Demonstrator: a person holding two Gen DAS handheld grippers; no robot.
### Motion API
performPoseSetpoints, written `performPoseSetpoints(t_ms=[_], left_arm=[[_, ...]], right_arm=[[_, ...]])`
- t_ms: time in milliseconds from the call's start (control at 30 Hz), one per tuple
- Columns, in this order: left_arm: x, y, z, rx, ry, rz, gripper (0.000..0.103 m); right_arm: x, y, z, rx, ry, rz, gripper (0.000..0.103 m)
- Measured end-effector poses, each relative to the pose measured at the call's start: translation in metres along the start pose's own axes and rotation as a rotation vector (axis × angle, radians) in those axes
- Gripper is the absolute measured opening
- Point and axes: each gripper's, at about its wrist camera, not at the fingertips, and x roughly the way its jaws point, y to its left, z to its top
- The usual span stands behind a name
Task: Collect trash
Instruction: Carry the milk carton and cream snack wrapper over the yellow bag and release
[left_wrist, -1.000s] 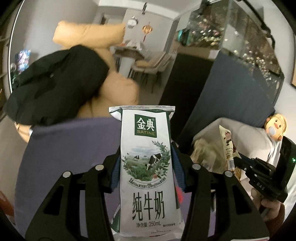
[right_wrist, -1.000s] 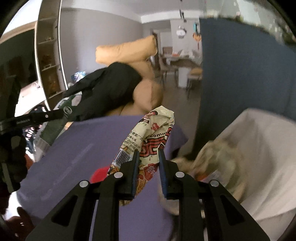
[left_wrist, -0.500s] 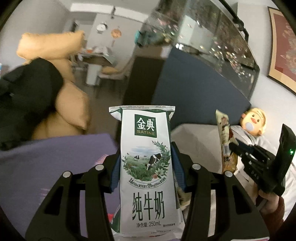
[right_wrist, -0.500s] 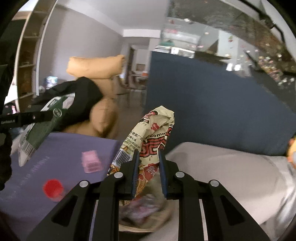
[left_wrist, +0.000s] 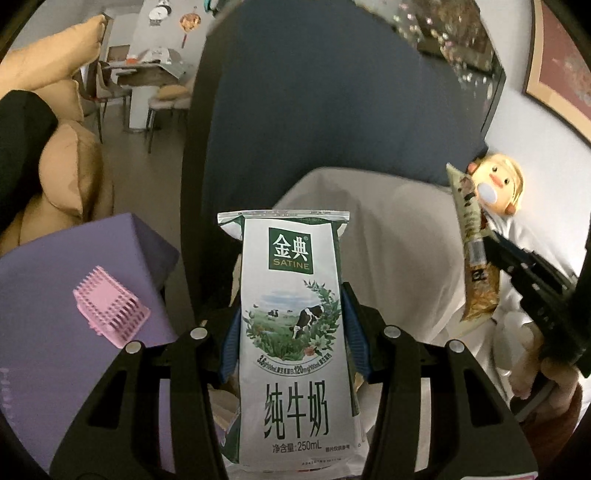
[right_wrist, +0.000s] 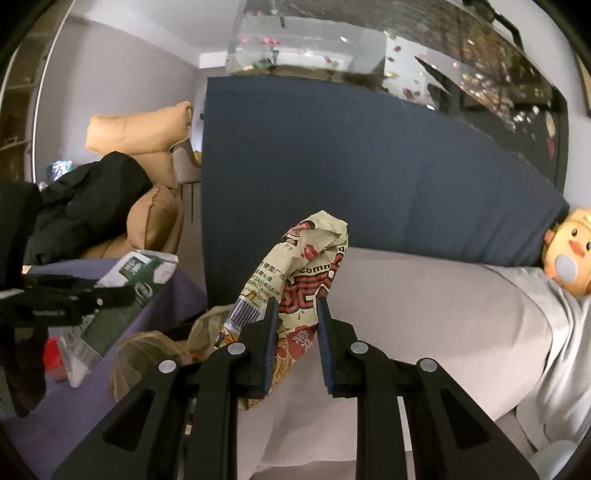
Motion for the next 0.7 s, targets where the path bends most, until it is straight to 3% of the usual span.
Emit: performPoseSetpoints(t_ms=[200,433,700], left_arm=[[0.028,-0.003,-0.003,-0.002,0.057,0.008,0.046],[0.051,0.003,-0.005,-0.033,0.098,-0.045,0.046],[0.041,0.019,0.002,-0.076,0.054,-0.085,0.056]], right_arm=[[0.004,-0.002,-0.008,0.018,0.015,0.005,0.02],[0.012,0.007,-0.011,0.006,0.036,0.016,0.02],[0.018,0.027,-0.006,-0.031,0.03,0.019,0.02]])
